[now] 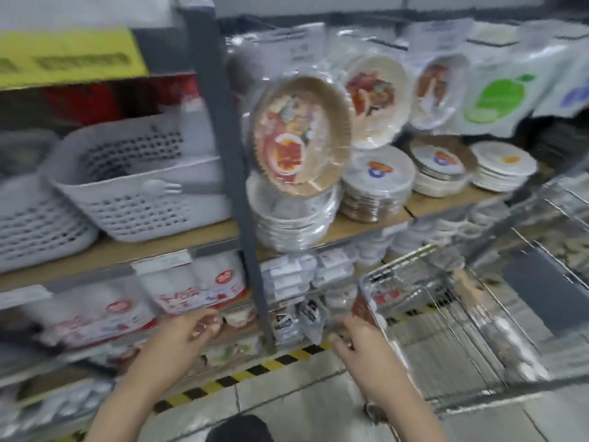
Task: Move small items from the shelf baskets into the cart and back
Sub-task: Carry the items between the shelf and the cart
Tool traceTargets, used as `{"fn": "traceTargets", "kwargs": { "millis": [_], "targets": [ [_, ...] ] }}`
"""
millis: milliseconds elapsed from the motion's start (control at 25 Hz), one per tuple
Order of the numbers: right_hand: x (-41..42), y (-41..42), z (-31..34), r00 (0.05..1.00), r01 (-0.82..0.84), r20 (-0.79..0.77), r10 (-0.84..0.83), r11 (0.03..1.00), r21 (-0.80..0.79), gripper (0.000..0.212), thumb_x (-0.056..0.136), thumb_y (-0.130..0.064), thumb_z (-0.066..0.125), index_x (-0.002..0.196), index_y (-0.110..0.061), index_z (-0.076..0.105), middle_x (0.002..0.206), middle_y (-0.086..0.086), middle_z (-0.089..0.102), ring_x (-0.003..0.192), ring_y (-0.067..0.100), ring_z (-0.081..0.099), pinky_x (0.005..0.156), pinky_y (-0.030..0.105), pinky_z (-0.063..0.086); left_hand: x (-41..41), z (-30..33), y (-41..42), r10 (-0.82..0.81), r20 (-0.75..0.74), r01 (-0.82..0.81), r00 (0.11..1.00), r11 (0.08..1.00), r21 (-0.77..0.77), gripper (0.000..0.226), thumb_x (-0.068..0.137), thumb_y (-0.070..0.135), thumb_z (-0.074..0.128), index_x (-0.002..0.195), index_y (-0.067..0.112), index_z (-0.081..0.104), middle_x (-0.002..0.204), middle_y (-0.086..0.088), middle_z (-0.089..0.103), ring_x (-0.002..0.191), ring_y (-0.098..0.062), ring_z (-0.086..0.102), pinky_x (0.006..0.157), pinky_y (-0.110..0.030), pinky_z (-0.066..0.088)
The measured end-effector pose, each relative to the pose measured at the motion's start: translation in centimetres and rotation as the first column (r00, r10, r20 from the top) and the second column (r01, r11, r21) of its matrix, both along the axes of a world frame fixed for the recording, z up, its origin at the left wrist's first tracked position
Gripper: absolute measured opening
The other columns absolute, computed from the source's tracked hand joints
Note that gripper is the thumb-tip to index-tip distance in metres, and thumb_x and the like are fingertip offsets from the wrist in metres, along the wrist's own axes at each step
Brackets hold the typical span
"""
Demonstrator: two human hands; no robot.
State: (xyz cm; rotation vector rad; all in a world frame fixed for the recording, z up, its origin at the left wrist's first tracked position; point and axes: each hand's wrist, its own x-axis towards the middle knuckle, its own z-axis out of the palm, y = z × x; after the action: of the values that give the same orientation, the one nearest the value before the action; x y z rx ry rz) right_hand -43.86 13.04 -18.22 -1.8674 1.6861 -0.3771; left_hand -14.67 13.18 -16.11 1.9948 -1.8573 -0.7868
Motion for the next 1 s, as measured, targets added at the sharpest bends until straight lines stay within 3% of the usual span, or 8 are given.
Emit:
{"fn": "traceTargets", "kwargs": {
  "millis": [360,520,680,800,1000],
  "targets": [
    [15.5,-4.1,6.9,0.95,-0.296,0.046,0.308,0.939,-0.176,0.034,0.097,-0.035,0.047,0.131,-0.028,0.05,0.127,-0.009,0.055,0.115,0.008,0.049,0.094,0.02,0.041,11.8,6.1,3.1,0.211,-0.056,-0.218,0.976,0.959,-0.183,0.022,0.092,0.026,0.056,0.112,0.034,0.06,0.109,0.02,0.062,0.103,-0.002,0.057,0.085,-0.023,0.045],
    [20.8,-6.3,9.3,0.947,-0.289,0.049,0.319,0.907,-0.307,0.031,0.096,-0.032,0.049,0.127,-0.026,0.053,0.124,-0.011,0.055,0.116,0.008,0.047,0.097,0.022,0.037,17.5,9.2,1.3,0.245,-0.063,-0.253,0.968,0.927,-0.276,0.022,0.09,0.03,0.057,0.111,0.035,0.061,0.106,0.021,0.064,0.097,-0.001,0.059,0.077,-0.024,0.046],
    [23.7,-8.7,11.6,0.968,-0.178,0.083,0.236,0.883,-0.435,0.029,0.094,-0.025,0.054,0.123,-0.023,0.058,0.116,-0.012,0.057,0.111,0.007,0.05,0.089,0.006,0.033,20.3,12.2,-2.6,0.12,-0.086,-0.143,0.989,0.923,-0.358,0.027,0.091,0.033,0.052,0.117,0.036,0.059,0.113,0.027,0.058,0.105,0.008,0.052,0.084,-0.014,0.04],
    [25.0,-10.3,13.0,0.976,-0.084,0.127,0.176,0.846,-0.527,0.026,0.093,-0.019,0.056,0.118,-0.022,0.061,0.113,-0.012,0.059,0.106,0.005,0.051,0.089,0.02,0.04,20.8,13.4,-6.2,0.015,-0.007,-0.016,1.0,0.889,-0.457,0.036,0.089,0.04,0.046,0.123,0.033,0.057,0.12,0.022,0.055,0.111,0.004,0.048,0.089,-0.015,0.036],
    [25.4,-14.5,13.3,0.999,0.007,0.039,0.025,0.757,-0.654,0.021,0.092,-0.017,0.051,0.107,-0.01,0.065,0.102,-0.002,0.062,0.099,0.015,0.052,0.084,0.025,0.04,18.6,13.1,-10.9,-0.084,0.205,0.177,0.975,0.85,-0.496,0.039,0.095,0.039,0.045,0.129,0.023,0.056,0.125,0.008,0.058,0.116,-0.013,0.053,0.099,-0.028,0.038]
  ]
}}
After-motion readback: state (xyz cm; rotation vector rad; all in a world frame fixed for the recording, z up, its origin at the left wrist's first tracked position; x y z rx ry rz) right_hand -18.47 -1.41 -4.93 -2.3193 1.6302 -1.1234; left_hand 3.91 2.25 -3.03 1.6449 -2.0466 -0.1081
